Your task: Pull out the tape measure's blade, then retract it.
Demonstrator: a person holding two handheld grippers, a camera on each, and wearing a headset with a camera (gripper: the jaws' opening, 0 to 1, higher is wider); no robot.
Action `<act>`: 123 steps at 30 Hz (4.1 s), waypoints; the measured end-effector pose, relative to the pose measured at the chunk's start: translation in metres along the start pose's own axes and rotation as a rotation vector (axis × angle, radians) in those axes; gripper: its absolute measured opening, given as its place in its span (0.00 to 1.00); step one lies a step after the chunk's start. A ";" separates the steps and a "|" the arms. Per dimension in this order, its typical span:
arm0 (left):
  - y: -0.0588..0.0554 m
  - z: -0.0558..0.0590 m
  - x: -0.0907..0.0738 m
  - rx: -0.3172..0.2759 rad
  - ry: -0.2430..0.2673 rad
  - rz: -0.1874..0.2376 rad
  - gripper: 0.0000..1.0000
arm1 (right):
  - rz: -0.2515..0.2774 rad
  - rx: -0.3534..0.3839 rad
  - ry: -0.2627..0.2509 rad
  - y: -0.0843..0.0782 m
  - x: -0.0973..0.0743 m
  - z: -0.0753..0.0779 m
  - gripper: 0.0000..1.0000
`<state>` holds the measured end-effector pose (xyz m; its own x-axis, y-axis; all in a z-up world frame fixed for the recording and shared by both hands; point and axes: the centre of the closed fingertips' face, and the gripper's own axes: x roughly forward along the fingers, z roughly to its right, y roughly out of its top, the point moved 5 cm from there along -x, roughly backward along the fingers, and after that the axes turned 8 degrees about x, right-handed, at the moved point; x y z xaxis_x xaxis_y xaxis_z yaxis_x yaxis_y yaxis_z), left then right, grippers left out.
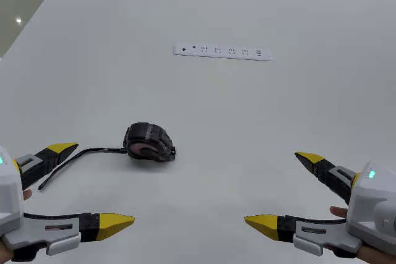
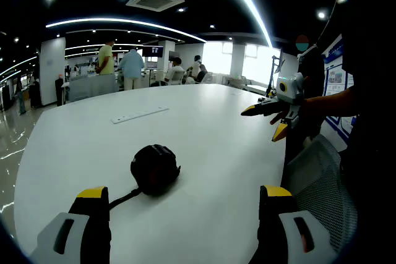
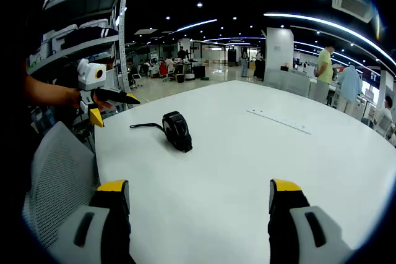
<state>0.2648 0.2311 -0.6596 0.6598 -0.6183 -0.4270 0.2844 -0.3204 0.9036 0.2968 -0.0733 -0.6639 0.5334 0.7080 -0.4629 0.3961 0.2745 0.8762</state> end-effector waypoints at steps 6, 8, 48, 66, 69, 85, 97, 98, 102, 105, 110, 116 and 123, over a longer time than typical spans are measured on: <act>0.001 0.001 0.001 0.005 -0.005 -0.001 0.97 | -0.003 -0.004 -0.001 -0.001 0.000 0.000 0.95; 0.001 0.001 0.001 0.006 -0.005 -0.003 0.97 | -0.003 -0.004 -0.002 -0.001 0.000 0.001 0.95; 0.010 -0.027 0.042 0.187 -0.179 -0.102 0.78 | -0.024 -0.146 0.155 0.014 0.045 0.016 0.63; 0.010 -0.042 0.063 0.242 -0.246 -0.147 0.65 | -0.031 -0.180 0.202 0.024 0.077 0.022 0.49; 0.005 -0.052 0.076 0.281 -0.287 -0.182 0.63 | -0.048 -0.204 0.244 0.024 0.100 0.019 0.46; -0.006 -0.066 0.100 0.341 -0.342 -0.231 0.55 | -0.102 -0.255 0.316 0.017 0.141 0.015 0.40; -0.012 -0.070 0.108 0.376 -0.364 -0.262 0.42 | -0.123 -0.275 0.338 0.012 0.159 0.012 0.34; -0.013 -0.071 0.109 0.385 -0.363 -0.266 0.41 | -0.125 -0.277 0.343 0.012 0.161 0.011 0.33; -0.018 -0.076 0.119 0.422 -0.365 -0.279 0.34 | -0.147 -0.292 0.380 0.007 0.179 0.002 0.32; -0.020 -0.076 0.121 0.431 -0.376 -0.287 0.32 | -0.156 -0.300 0.393 0.007 0.186 -0.002 0.31; -0.020 -0.077 0.121 0.411 -0.393 -0.282 0.31 | -0.167 -0.315 0.410 0.007 0.198 -0.005 0.30; -0.021 -0.078 0.122 0.370 -0.409 -0.290 0.31 | -0.181 -0.344 0.431 0.009 0.211 -0.010 0.25; -0.022 -0.077 0.122 0.339 -0.409 -0.297 0.30 | -0.219 -0.377 0.464 0.002 0.222 -0.016 0.20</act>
<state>0.3932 0.2179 -0.7285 0.2459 -0.6717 -0.6988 0.1341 -0.6905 0.7108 0.4038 0.0948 -0.7632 0.0570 0.7944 -0.6047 0.1239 0.5954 0.7938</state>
